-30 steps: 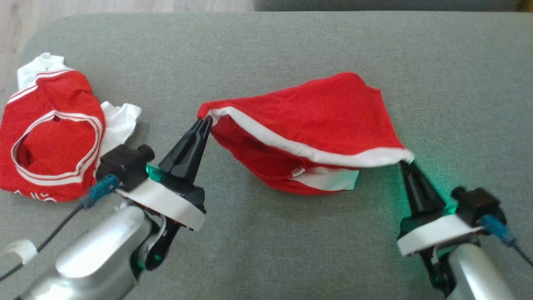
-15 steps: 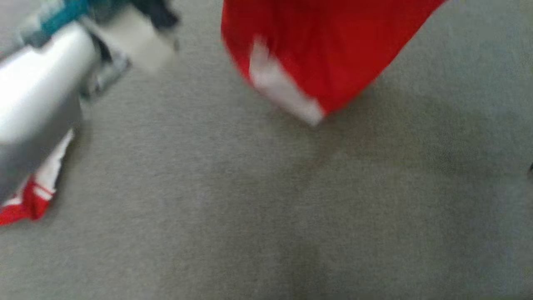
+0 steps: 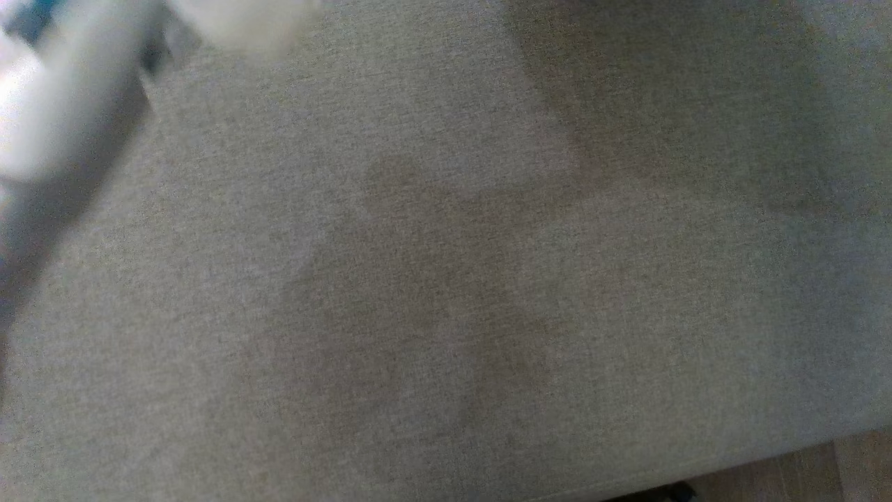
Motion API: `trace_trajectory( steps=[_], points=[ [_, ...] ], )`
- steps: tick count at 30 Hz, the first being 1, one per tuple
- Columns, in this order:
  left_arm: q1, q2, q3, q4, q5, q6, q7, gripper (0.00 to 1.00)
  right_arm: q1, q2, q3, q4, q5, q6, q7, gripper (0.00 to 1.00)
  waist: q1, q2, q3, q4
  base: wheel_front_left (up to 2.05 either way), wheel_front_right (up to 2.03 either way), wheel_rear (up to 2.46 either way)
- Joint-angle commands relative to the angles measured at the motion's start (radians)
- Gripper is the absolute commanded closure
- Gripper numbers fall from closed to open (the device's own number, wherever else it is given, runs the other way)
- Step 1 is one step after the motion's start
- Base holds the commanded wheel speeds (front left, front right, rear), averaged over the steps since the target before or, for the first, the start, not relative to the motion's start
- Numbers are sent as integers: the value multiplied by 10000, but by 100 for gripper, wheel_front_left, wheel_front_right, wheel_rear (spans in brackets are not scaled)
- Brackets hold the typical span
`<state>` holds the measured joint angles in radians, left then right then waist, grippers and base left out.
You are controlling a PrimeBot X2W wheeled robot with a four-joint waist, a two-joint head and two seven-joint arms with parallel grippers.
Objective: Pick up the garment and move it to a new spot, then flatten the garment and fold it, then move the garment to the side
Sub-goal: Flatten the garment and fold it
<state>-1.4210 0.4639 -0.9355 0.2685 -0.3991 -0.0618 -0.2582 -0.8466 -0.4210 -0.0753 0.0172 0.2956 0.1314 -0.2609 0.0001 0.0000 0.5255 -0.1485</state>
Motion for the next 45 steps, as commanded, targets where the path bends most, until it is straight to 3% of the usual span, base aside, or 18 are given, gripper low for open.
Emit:
trace_trajectory(
  steps=[1, 6, 11, 20, 26, 32, 45],
  points=[
    [604, 399, 313, -521, 124, 1, -30, 100, 1102, 89, 36, -330, -104, -7, -9, 100, -1, 0, -19, -18, 0, 0, 0],
    [3737, 526, -359, -1559, 529, 99, -33, 100, 4175, 781, -368, -507, -295, -7, -9, 100, -1, 0, -192, 19, 0, 0, 0],
    [6576, 486, -1212, -1455, 322, -32, -34, 100, 6817, 1697, -1189, -472, -498, -7, -9, 100, -1, 0, -613, -229, 0, 0, 0],
    [8729, 289, -1540, -1742, -172, 113, -35, 100, 8865, 1903, -2422, -761, -414, -7, -9, 100, -1, 0, -1330, -422, 0, 0, 0],
    [8847, -119, -1018, -2277, -1045, -72, -35, 100, 8360, 1552, -2316, -758, -468, -7, 26, 100, -1, 0, -1411, -185, 0, 0, 0],
    [8137, -552, -299, -2149, -2026, -320, 38, 100, 6604, 1268, -1901, -212, -636, -7, 947, 100, -1, 0, -1102, 329, 0, 0, 0],
    [6119, -1735, 206, -824, -4009, -625, 1137, 100, 2445, 124, -254, 2618, -934, -7, 2277, 100, -1, 0, -56, 1368, 0, 0, 0]
  ],
)
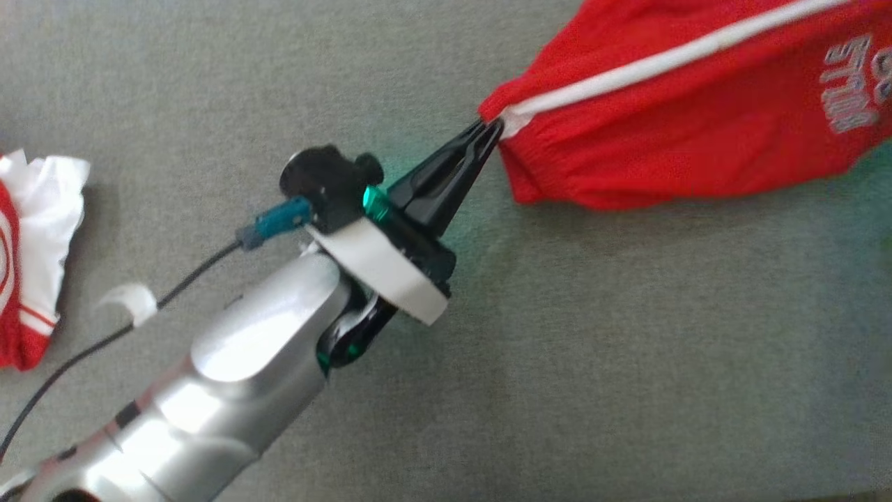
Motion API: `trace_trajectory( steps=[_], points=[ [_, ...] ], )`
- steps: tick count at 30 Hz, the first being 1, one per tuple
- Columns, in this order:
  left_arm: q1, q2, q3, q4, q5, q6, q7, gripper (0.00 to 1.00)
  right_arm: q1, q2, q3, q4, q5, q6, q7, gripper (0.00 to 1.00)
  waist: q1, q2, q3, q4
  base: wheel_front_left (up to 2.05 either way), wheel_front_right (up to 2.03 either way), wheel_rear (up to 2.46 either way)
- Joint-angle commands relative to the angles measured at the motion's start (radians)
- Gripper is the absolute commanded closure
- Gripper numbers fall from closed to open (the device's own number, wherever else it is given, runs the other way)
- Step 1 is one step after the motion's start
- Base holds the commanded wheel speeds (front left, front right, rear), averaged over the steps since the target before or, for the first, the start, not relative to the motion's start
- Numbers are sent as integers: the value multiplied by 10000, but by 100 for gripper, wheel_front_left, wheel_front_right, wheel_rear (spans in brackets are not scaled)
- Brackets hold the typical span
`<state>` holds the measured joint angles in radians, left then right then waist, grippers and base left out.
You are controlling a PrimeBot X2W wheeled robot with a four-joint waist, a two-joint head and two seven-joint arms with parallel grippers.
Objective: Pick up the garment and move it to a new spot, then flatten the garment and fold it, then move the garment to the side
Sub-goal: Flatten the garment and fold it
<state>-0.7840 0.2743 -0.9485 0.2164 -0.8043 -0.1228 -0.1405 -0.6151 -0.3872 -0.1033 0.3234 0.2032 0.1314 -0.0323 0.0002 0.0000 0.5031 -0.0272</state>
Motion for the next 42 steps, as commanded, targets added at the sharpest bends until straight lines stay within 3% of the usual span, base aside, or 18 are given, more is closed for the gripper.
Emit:
trace_trajectory(
  steps=[1, 6, 7, 8, 9, 10, 11, 12, 15, 19, 23, 26, 33, 37, 38, 39, 40, 42],
  points=[
    [-396, 101, 313, -229, -52, -27, 26, 100, -235, -283, 163, -196, -86, -7, 39, 100, -2, 0, 270, 202, 0, 0, 0],
    [-898, -142, 235, 175, -404, -60, -8, 100, -1823, -499, 1125, 1134, -221, -7, 169, 100, -2, 0, 647, 438, 0, 0, 0],
    [-951, -195, 232, 271, -468, -63, -75, 100, -2051, -520, 1341, 1387, -190, -7, 165, 92, -2, 0, 690, 492, 0, 0, 0],
    [-997, -242, 226, 366, -509, -66, -170, 100, -2247, -521, 1551, 1615, -140, -7, 134, 54, -2, 0, 718, 537, 0, 0, 0],
    [-1020, -294, 219, 470, -564, -68, -254, 100, -2412, -509, 1706, 1849, -49, -7, 106, 4, -2, 0, 737, 583, 0, 0, 0],
    [-1032, -348, 191, 583, -606, -70, -325, 96, -2545, -510, 1870, 2062, 65, -7, 58, 0, -2, 0, 736, 635, 0, 0, 0],
    [-1036, -400, 149, 705, -619, -71, -386, 76, -2646, -523, 1993, 2228, 193, -7, -61, 0, -2, 0, 722, 690, 0, 0, 0],
    [-1028, -459, 139, 836, -605, -70, -481, 3, -2707, -535, 2028, 2392, 344, -7, -190, 0, -2, 0, 693, 752, 0, 0, 0],
    [-867, -662, 331, 1182, -459, 186, -868, 0, -2598, -604, 2385, 2586, 876, -7, -521, 0, -2, 0, 549, 878, 0, 0, 0],
    [-358, -755, 749, 1282, 441, 1107, -1179, 0, -2048, -944, 2901, 2363, 2099, -7, -523, 0, -2, 0, 342, 1012, 0, 0, 0],
    [697, -1029, 2066, 120, 2077, 2200, -1207, 0, -1291, -1749, 2963, 2048, 3271, -7, -26, 0, -2, 0, 246, 1322, 0, 0, 0],
    [1858, -1324, 3093, -969, 3345, 2711, -1209, 0, -781, -2437, 2793, 2063, 3832, -7, 431, 0, -2, 0, 189, 1574, 0, 0, 0],
    [3841, -1954, 4449, -2484, 4950, 2604, -1211, 0, -277, -3276, 2604, 2613, 4838, -7, 1772, 0, -2, 0, 252, 2117, 0, 0, 0],
    [4165, -2128, 4841, -2690, 5346, 2332, -1212, 0, -394, -3136, 2507, 3177, 5458, -7, 2380, 0, -2, 0, 315, 2230, 0, 0, 0],
    [4200, -2154, 4907, -2704, 5426, 2272, -1212, 0, -409, -3104, 2591, 3268, 5571, -7, 2545, 24, -2, 0, 311, 2242, 0, 0, 0],
    [4230, -2175, 4981, -2723, 5486, 2229, -1212, 0, -430, -3071, 2653, 3309, 5701, -7, 2628, 93, -2, 0, 288, 2235, 0, 0, 0],
    [4259, -2191, 5056, -2748, 5552, 2202, -1212, 0, -452, -3021, 2682, 3316, 5856, -7, 2634, 100, -2, 0, 243, 2203, 0, 0, 0],
    [4296, -2203, 5126, -2765, 5640, 2189, -1212, 0, -467, -2968, 2705, 3288, 6005, -7, 2588, 100, -2, 0, 186, 2143, 0, 0, 0]
  ],
)
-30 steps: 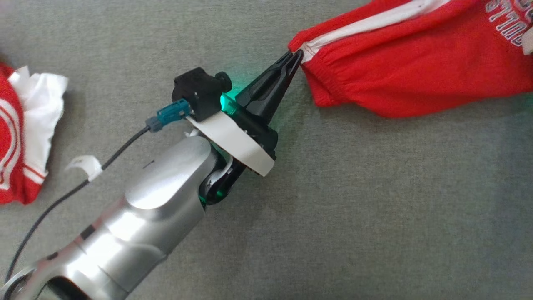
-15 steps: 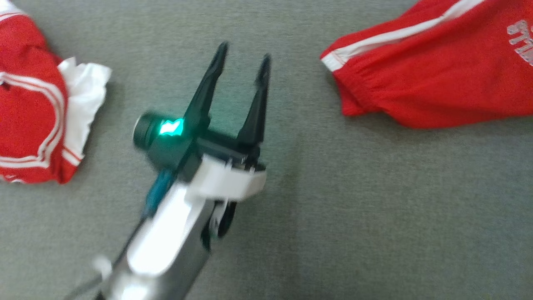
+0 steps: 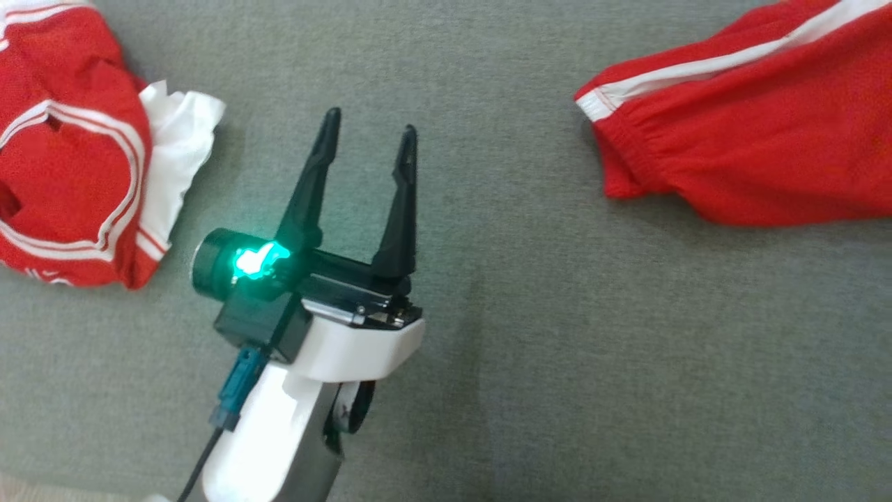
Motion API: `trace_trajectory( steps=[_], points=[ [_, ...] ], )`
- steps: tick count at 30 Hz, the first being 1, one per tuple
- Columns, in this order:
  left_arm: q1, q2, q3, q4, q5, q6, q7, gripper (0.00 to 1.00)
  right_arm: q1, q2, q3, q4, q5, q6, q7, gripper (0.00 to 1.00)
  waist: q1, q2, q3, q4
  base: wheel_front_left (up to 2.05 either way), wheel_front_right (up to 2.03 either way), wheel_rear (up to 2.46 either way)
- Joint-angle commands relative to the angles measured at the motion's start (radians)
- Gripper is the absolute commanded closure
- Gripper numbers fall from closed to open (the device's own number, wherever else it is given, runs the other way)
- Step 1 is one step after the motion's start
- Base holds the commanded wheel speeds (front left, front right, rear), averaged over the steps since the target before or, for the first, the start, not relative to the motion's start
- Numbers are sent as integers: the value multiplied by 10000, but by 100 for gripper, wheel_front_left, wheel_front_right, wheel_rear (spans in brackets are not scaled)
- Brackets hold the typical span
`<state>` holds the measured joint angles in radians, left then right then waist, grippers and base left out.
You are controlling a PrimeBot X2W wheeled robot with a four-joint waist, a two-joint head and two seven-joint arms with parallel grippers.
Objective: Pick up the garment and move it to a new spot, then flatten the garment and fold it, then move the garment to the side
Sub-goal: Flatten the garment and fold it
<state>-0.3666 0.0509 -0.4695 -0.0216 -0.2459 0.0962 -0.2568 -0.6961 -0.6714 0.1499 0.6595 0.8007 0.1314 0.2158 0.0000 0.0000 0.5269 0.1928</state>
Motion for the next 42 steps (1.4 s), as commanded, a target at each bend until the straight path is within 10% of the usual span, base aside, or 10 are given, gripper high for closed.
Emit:
trace_trajectory(
  steps=[1, 17, 42],
  points=[
    [174, 23, 416, -394, 122, -5, -48, 0, 330, -83, 178, -102, 151, -7, 1, 100, 0, 0, -117, -145, 0, 0, 0],
    [931, -5, 1133, -282, 504, -251, -49, 0, 901, -841, -373, -169, -572, -7, -2222, 100, 0, 0, -1186, -1372, 0, 0, 0],
    [1312, -6, 1186, -123, 429, -342, -49, 0, 2024, 2572, 791, -5326, -1827, -7, -1079, 100, 0, 0, -1769, -1235, 0, 0, 0]
  ],
)
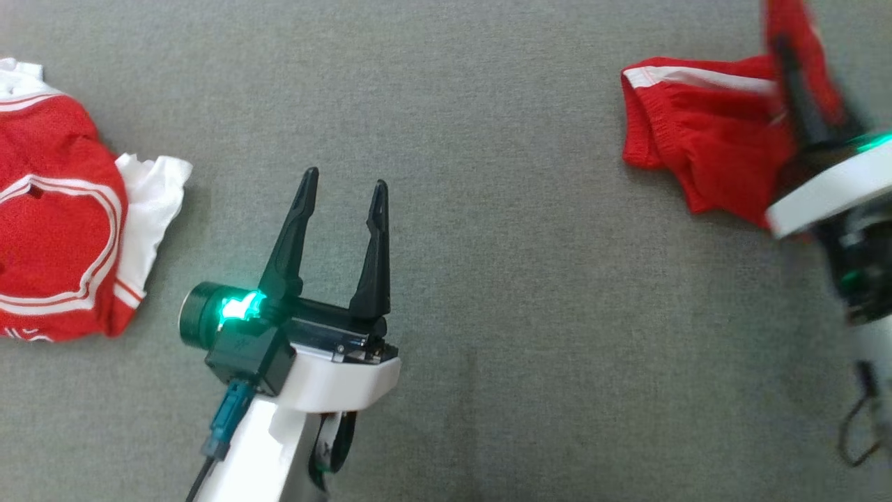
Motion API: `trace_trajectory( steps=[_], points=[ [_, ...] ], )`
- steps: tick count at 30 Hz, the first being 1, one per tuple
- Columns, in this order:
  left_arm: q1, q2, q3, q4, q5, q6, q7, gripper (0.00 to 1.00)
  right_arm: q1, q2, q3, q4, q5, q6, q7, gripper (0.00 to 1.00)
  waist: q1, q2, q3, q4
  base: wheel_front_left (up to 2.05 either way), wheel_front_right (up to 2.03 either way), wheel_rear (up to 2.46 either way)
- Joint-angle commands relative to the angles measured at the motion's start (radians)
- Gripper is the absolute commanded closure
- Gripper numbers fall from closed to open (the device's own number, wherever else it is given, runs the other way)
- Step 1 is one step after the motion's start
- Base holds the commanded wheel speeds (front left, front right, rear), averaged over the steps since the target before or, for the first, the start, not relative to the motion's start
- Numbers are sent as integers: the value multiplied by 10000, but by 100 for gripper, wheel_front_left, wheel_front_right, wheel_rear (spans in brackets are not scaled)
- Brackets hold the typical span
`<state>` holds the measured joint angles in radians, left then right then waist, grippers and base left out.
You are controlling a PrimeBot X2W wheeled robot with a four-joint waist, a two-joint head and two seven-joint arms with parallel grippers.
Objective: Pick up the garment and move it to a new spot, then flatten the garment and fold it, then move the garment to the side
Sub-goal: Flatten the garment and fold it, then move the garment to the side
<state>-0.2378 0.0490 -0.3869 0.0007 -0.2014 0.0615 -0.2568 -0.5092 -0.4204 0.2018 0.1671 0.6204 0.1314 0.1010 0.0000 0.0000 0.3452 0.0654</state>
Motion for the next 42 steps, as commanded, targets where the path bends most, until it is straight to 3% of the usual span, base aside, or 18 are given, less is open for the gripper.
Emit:
trace_trajectory(
  steps=[1, 2, 3, 4, 5, 6, 11, 17, 20, 33, 42],
  points=[
    [17, 13, 362, -353, -25, 14, -49, 0, 189, 190, 472, -413, -23, -7, 135, 100, 0, 0, 73, 58, 0, 0, 0],
    [17, 13, 362, -353, -25, 14, -49, 0, 189, 190, 472, -413, -23, -7, 135, 100, 0, 0, 73, 58, 0, 0, 0],
    [9, 13, 357, -355, -36, 24, -49, 0, 225, 293, 684, -382, -35, -7, 206, 91, 0, 0, 90, 79, 0, 0, 0],
    [-1, 13, 348, -354, -52, 33, -49, 0, 269, 397, 889, -315, -29, -7, 273, 72, 0, 0, 101, 100, 0, 0, 0],
    [-13, 13, 334, -350, -66, 39, -49, 0, 300, 489, 1042, -229, -27, -7, 290, 25, 0, 0, 105, 119, 0, 0, 0],
    [-23, 13, 316, -340, -82, 45, -49, 0, 325, 564, 1151, -131, -70, -7, 243, 0, 0, 0, 91, 143, 0, 0, 0],
    [39, 13, 288, -309, -196, 132, -49, 0, 543, 725, 767, -4, 91, -7, -842, 0, 0, 0, -225, 232, 0, 0, 0],
    [472, 13, 544, -382, -307, 314, -49, 0, 1635, 294, -479, -284, -164, -7, -2959, 0, 0, 0, -833, 82, 0, 0, 0],
    [768, 13, 772, -383, -286, 427, -49, 0, 2318, 237, -813, -429, -507, -7, -3486, 0, 0, 0, -1192, -53, 0, 0, 0],
    [2376, 13, 1581, -5, -298, 388, -49, 0, 4508, 1986, -619, 239, -3047, -7, -3625, 0, 0, 0, -3130, 11, 0, 0, 0],
    [2915, 12, 1901, 126, 87, 112, -49, 0, 5095, 2826, -1180, 539, -3996, -7, -3626, 0, 0, 0, -3474, 104, 0, 0, 0]
  ],
)
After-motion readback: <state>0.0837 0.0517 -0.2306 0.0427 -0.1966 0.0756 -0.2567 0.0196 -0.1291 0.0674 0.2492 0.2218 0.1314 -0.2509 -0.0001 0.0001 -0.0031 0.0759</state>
